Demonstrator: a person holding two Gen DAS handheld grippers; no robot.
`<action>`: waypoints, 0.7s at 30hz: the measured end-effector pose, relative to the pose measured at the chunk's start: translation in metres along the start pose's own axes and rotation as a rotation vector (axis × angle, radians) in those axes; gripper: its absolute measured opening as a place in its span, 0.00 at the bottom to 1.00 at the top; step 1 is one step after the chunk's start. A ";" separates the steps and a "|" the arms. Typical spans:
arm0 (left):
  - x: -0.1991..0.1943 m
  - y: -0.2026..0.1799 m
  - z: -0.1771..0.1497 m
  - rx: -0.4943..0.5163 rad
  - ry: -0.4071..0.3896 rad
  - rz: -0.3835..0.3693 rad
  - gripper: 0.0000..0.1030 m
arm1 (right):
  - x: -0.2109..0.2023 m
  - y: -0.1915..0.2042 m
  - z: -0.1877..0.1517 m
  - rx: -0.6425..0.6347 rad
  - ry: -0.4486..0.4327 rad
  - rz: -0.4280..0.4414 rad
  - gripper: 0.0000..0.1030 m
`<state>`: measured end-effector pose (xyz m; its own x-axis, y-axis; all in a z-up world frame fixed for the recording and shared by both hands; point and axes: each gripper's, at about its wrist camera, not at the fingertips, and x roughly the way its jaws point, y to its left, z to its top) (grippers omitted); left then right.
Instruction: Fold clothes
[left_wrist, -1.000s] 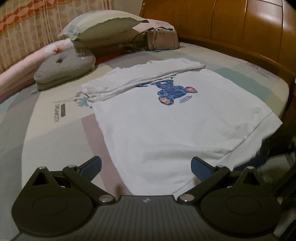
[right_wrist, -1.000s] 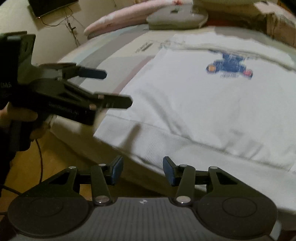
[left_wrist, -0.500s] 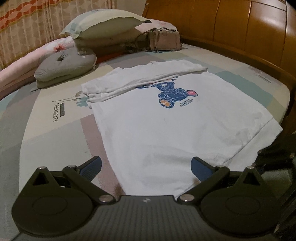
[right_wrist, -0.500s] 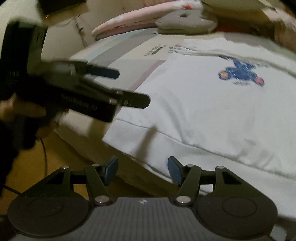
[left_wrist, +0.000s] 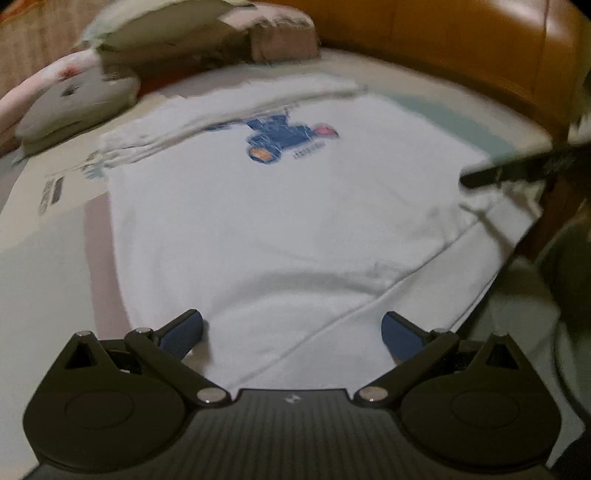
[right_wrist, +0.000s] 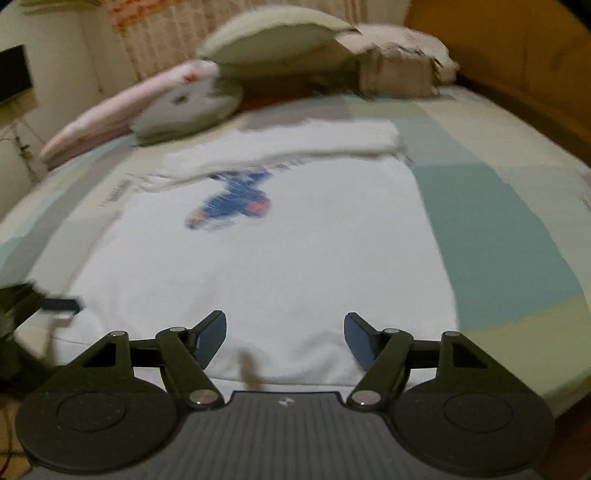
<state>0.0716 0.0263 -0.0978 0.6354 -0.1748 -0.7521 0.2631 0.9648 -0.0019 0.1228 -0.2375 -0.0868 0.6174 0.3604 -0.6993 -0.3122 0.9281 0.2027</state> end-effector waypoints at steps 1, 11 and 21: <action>-0.003 0.002 -0.003 0.004 0.012 0.001 0.99 | 0.004 -0.004 0.000 0.008 0.011 -0.008 0.74; -0.003 0.027 0.064 0.073 -0.063 -0.017 0.99 | 0.016 -0.009 0.027 -0.067 -0.026 -0.030 0.80; 0.095 0.058 0.120 0.010 -0.043 -0.010 0.99 | 0.097 0.015 0.093 -0.294 -0.006 0.003 0.82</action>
<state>0.2347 0.0416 -0.0902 0.6635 -0.1934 -0.7227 0.2767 0.9610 -0.0031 0.2456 -0.1801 -0.0876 0.6201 0.3640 -0.6949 -0.5093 0.8606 -0.0037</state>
